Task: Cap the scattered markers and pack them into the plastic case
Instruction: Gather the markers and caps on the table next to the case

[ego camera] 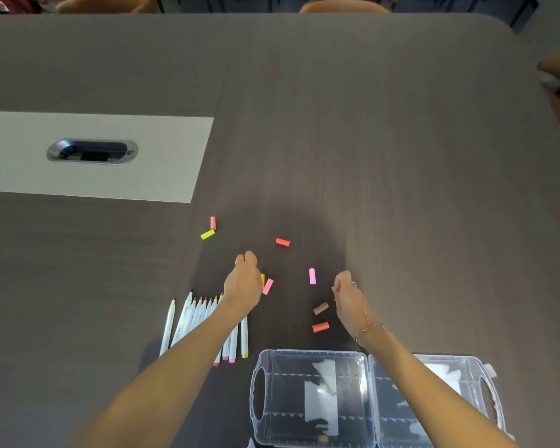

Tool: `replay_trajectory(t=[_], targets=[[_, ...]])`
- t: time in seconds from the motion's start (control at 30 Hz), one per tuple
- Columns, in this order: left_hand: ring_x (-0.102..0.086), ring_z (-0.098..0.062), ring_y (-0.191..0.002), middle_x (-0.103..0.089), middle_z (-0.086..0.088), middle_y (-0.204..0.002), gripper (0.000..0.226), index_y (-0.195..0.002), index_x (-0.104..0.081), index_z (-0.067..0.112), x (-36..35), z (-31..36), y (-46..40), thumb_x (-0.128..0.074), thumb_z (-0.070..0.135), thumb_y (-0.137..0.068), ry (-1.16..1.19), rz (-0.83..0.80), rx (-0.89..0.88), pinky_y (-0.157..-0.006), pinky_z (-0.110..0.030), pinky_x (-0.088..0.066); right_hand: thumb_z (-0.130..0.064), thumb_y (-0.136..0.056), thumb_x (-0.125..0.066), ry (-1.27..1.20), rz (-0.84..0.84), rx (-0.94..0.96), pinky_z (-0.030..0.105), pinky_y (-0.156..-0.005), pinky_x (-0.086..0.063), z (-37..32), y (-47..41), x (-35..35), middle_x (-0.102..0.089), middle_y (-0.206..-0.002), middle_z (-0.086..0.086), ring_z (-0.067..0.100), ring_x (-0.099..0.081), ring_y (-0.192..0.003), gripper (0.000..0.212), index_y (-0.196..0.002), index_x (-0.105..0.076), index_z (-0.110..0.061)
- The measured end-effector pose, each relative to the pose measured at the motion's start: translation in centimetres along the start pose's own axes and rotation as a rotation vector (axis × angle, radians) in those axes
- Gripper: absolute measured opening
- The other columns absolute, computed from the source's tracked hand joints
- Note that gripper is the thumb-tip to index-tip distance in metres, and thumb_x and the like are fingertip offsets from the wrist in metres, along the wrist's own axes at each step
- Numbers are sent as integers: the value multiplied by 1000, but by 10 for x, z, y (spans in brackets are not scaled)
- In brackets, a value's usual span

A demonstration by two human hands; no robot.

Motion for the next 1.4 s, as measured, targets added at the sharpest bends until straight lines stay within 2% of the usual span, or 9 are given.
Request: replay_trajectory(t=[0.13,0.2,0.4,0.57,0.77,0.93,1.13,1.27,1.4], targets=[[-69,-24,-86,-32,-12,-149,64,-147,-19,18,-8,15,4,-38,52,-96,-324,12,-61,-63,-22,-53,-30,-101,-37,169,-35,119,26,-81,-51,-6,2,-7,-58,-124,4,18,-64,-96,40,-138,-30,-16],[-70,-24,-86,-27,-13,-152,69,-150,-14,19,-16,22,6,-31,58,-95,-411,-28,-105,-66,-22,-53,-46,-99,-32,418,-21,312,27,-78,-52,-8,0,-21,-62,-119,1,19,-66,-93,43,-132,-27,-19],[-58,-26,-116,-21,-16,-152,63,-149,-18,13,-36,32,5,-49,2,-96,-605,-103,-298,-68,-23,-52,-39,-100,-38,663,27,551,25,-60,-50,-17,-11,-31,-65,-104,5,22,-68,-77,38,-124,-46,-12],[-67,-24,-96,-31,-16,-145,64,-145,-24,-2,-39,29,0,-55,-7,-88,-517,-100,-248,-59,-24,-43,-30,-46,-93,711,51,446,17,-31,-36,-22,-24,-40,-57,-48,4,17,-50,-29,42,-74,-71,-8],[-58,-21,-117,-30,-15,-148,49,-141,-33,3,-46,24,-4,-50,4,-95,-354,-101,-192,-85,-21,-51,-34,-95,-35,539,81,331,22,-58,-41,-8,-13,-21,-68,-89,2,21,-66,-77,32,-112,-52,-13],[-53,-21,-124,-39,-11,-142,41,-138,-36,7,-33,20,-10,-46,16,-99,-159,-17,-118,-98,-21,-44,-39,-66,-76,595,87,560,15,-28,-27,-14,15,-38,-55,-53,-8,11,-46,-29,24,-73,-63,-20],[-62,-22,-108,-47,-10,-130,29,-126,-43,9,-23,7,-15,-47,15,-98,-64,-6,-81,-90,-24,-52,-37,-64,-82,617,64,608,11,-29,-30,-22,31,-54,-57,-53,-5,12,-42,-23,33,-80,-60,-18],[-64,-24,-97,-48,-12,-125,29,-123,-48,9,-8,1,-13,-51,4,-95,-3,33,-51,-82,-26,-53,-16,-88,-63,636,-17,569,24,-50,-50,-24,27,-57,-63,-107,13,21,-63,-52,32,-116,-50,-6],[-64,-21,-90,-52,-10,-120,36,-123,-50,12,4,-5,-13,-53,-3,-91,57,26,-52,-77,-22,-53,-4,-97,-42,678,-127,567,32,-75,-53,-22,27,-58,-33,-147,18,31,-66,-85,44,-139,-31,-3]])
Point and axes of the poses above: each hand's wrist, its own y-axis away from the middle knuckle, its own x-axis out of the back of the hand, z = x × y, the point moved 10 cm from there along -y, towards the middle knuckle
